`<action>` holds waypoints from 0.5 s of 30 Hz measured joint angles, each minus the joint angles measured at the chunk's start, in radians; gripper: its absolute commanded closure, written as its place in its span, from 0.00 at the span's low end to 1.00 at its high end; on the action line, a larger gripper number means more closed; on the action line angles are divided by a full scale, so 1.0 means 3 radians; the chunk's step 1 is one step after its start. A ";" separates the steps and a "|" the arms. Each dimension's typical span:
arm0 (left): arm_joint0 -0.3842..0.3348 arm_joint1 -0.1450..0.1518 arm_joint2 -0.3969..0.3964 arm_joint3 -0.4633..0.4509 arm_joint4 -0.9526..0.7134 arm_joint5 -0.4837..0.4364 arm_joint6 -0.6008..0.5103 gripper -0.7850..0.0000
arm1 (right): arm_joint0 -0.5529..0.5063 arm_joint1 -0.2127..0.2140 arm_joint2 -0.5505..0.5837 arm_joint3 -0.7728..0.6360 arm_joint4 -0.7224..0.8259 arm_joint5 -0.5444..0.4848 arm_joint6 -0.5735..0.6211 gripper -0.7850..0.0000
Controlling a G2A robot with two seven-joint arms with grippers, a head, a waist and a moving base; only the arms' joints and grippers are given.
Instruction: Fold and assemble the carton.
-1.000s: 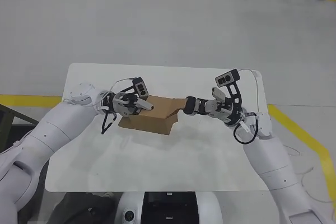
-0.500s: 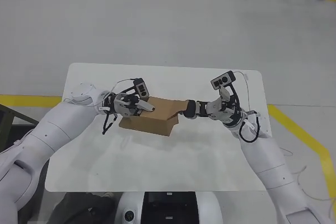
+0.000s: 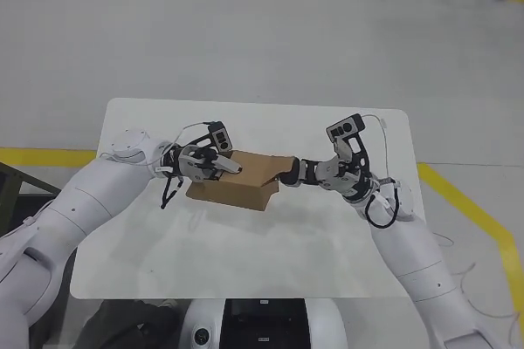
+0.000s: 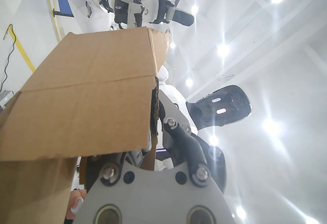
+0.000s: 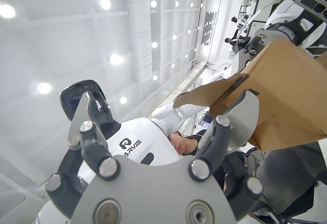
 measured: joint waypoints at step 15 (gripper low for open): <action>-0.0007 -0.0013 -0.0003 0.0035 0.0017 -0.0087 0.0000 1.00 | -0.0080 -0.0028 -0.0078 -0.0196 -0.0365 -0.0068 -0.0272 0.00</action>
